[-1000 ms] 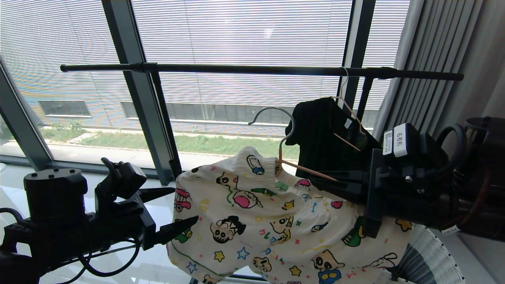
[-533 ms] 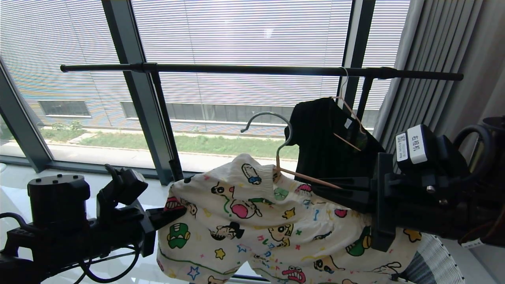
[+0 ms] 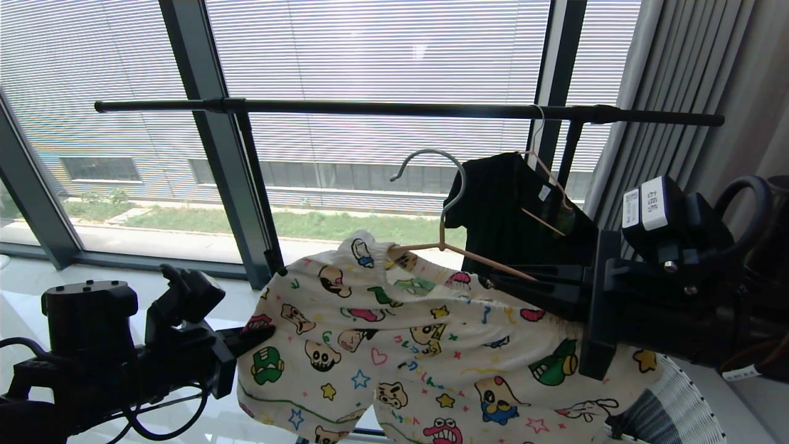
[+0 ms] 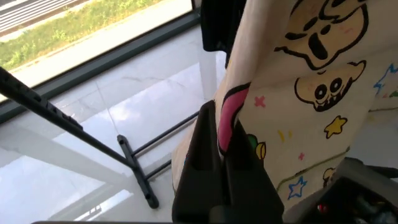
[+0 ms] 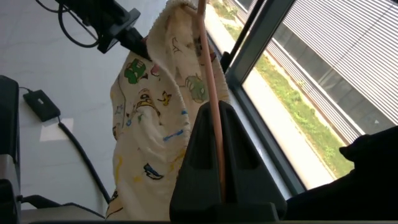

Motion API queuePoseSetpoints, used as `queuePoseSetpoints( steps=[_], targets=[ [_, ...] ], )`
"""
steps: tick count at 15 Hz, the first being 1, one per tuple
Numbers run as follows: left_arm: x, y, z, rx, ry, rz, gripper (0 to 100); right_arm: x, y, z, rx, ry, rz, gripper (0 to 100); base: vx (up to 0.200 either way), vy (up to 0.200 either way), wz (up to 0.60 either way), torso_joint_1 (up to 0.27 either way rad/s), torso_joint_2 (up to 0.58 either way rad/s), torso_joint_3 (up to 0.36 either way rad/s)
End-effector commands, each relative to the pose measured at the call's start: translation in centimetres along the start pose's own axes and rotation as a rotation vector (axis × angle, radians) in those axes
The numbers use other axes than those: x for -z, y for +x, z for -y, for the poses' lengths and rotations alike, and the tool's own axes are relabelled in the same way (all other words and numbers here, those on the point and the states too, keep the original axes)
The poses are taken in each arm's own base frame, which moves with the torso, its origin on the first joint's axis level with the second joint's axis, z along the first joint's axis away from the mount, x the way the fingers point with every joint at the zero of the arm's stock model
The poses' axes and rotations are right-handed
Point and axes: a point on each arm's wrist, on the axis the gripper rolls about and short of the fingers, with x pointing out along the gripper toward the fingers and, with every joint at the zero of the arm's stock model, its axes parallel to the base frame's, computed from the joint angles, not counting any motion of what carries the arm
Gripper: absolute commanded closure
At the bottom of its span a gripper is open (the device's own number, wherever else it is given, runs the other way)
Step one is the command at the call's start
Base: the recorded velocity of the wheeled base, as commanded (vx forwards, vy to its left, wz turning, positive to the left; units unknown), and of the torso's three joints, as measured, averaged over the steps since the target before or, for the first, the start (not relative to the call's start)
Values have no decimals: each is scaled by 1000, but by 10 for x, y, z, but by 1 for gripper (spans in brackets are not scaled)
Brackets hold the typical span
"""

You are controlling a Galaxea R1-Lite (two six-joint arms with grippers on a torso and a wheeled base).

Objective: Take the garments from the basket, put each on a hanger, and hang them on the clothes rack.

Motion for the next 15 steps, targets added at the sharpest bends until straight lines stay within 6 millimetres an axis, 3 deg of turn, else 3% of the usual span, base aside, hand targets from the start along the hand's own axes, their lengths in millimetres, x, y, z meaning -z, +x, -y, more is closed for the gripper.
queuePoseSetpoints(
  steps=[1,8,9,15],
  targets=[
    [7,5,-4,-22,-22,-37,100,-2,0,1,6,2,8,100,0,0,0,0,0,0],
    [5,4,-7,-118,15,-29,100,-11,3,12,44,20,34,100,0,0,0,0,0,0],
    [3,4,-7,-122,25,-16,0,-11,4,12,43,22,33,100,0,0,0,0,0,0],
    [-2,3,-9,-142,42,15,0,-9,5,14,58,25,23,100,0,0,0,0,0,0]
  ],
)
